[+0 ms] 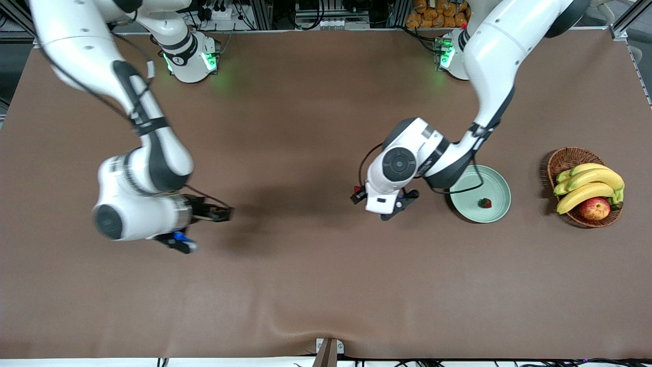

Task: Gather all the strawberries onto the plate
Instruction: 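Set the second strawberry mid-table with the right gripper while the left returns, then grasp the second strawberry with the left gripper while the right gripper withdraws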

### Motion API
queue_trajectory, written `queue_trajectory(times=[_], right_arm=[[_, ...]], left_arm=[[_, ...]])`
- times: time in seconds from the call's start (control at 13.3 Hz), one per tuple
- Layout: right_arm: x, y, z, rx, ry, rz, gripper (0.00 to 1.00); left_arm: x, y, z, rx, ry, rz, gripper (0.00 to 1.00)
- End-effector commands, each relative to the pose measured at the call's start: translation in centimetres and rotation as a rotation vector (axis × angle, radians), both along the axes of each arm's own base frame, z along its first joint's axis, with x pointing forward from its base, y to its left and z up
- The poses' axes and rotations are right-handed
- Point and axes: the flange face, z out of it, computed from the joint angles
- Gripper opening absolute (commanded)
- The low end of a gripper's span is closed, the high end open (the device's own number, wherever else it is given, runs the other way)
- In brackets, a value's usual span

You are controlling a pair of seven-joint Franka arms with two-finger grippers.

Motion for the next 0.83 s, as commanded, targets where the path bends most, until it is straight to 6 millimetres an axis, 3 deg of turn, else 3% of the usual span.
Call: queue_trajectory(times=[0.0,0.3,0.53,0.6,0.75], right_arm=[[-0.9,-5.5,-0.9,-0.057,0.02,0.08,1.0],[-1.6,-10.1,-4.8,-0.262,0.023,0.276,1.0],[-2.1,-12.5,-7.8,-0.248,0.039,0.38,1.0],[-2.4,-13.7,-8.7,-0.226,0.031,0.395,1.0],[-3.1,-14.7,-10.0,-0.189,0.017,0.43,1.0]], left_arm=[[0.2,-1.6,-1.8,-0.022,-0.007,0.036,0.99],[-0.8,-1.9,-4.7,0.02,0.009,0.015,0.81],[-1.1,-1.8,-6.1,0.033,0.024,0.007,0.79],[-1.3,-1.7,-6.4,0.036,0.026,0.004,0.64],[-1.1,-1.5,-6.3,0.035,0.026,-0.007,0.11]])
